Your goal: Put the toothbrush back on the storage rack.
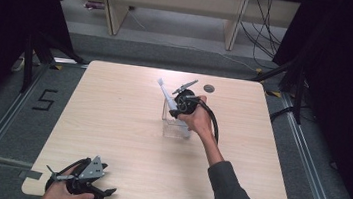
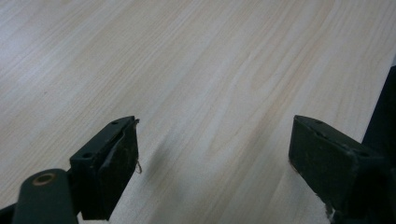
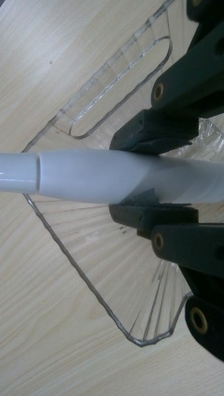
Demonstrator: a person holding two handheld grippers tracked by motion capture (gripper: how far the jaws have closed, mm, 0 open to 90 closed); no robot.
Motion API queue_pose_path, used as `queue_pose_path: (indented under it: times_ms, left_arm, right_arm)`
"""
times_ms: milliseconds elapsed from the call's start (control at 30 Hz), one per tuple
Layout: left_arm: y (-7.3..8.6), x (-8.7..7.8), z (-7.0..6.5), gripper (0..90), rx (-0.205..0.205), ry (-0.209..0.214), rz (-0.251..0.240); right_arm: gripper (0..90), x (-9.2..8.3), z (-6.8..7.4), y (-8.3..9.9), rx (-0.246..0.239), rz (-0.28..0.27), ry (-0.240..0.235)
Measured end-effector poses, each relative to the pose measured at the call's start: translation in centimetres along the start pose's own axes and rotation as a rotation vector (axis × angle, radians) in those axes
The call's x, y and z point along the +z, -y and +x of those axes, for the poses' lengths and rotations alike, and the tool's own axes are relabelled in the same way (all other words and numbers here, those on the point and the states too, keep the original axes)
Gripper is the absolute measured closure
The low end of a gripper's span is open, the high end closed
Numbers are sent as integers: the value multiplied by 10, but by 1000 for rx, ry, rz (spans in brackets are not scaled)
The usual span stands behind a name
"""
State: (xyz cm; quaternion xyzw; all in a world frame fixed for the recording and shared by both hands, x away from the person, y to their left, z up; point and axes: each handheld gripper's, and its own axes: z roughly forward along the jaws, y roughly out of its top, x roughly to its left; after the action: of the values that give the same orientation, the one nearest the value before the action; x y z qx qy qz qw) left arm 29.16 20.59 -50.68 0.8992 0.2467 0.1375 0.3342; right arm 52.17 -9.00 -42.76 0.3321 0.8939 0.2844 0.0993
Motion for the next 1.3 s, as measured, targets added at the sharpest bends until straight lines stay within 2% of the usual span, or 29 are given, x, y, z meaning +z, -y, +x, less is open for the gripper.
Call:
queue_pose_path:
  times_ms: [33, 67, 100, 133, 167, 267, 400, 433, 500, 567, 633, 667, 700, 767, 833, 867, 933, 967, 1067, 1100, 1133, 1167, 1233, 1300]
  left_arm:
    - [0, 0, 0, 155, 1, 1, 1]
    - [0, 0, 0, 155, 0, 1, 0]
    - [0, 0, 0, 155, 0, 2, 1]
    - [0, 0, 0, 155, 1, 2, 2]
    - [0, 0, 0, 155, -1, 2, -1]
    - [0, 0, 0, 155, 0, 1, 1]
    - [0, 0, 0, 155, 0, 1, 2]
    - [0, 0, 0, 155, 0, 0, 1]
    - [0, 0, 0, 155, -3, 0, 0]
    - [0, 0, 0, 155, -2, 1, 1]
    - [0, 0, 0, 155, 0, -2, 2]
    - [0, 0, 0, 155, 1, -1, 2]
    - [0, 0, 0, 155, 0, -1, 1]
    - [0, 0, 0, 155, 1, -2, 2]
    - [0, 0, 0, 155, 1, -2, 1]
    - [0, 0, 0, 155, 1, -2, 1]
    - [0, 0, 0, 155, 1, -2, 1]
    - [0, 0, 0, 155, 1, -3, 1]
    - [0, 0, 1, 155, -1, -2, 0]
    - [0, 0, 1, 155, -2, -1, 2]
    - [0, 0, 1, 155, -2, -1, 2]
    - [0, 0, 1, 155, 0, 0, 10]
    - [0, 0, 0, 155, 1, -3, 1]
    - [0, 0, 1, 155, 2, -1, 5]
  right_arm:
    - [660, -1, 1, 0, 21, 10, 16]
    - [659, -1, 1, 0, 25, 12, 12]
    - [656, -2, 0, 0, 3, 5, 11]
    - [650, -2, 0, 1, 15, 4, 15]
    - [644, -3, -2, 0, -7, -20, 23]
    - [631, -7, 0, 1, 18, -27, -3]
    - [591, -16, 0, 2, 10, -63, 10]
    - [580, -18, -2, 2, -22, -78, 16]
    - [532, -24, 0, 3, 3, -93, 19]
    - [523, -26, -1, 4, 0, -113, 19]
    - [518, -28, -1, 4, 1, -108, 22]
    - [517, -28, -3, 4, -21, -130, 22]
    - [517, -31, 0, 5, 33, -101, 18]
    - [514, -32, -2, 5, 18, -124, 30]
    - [494, -35, -2, 5, 11, -114, 13]
    - [486, -37, 0, 5, 33, -114, 16]
    - [474, -38, -2, 5, 0, -131, 16]
    - [467, -37, -2, 6, -19, -158, 23]
    - [444, -41, -3, 6, -25, -158, 23]
    - [437, -43, 0, 7, 2, -169, 15]
    - [437, -43, 0, 7, 2, -169, 15]
    - [431, -46, -1, 7, -18, -164, 14]
    - [428, -49, 0, 8, -9, -166, 13]
    - [427, -52, -1, 8, -25, -182, 19]
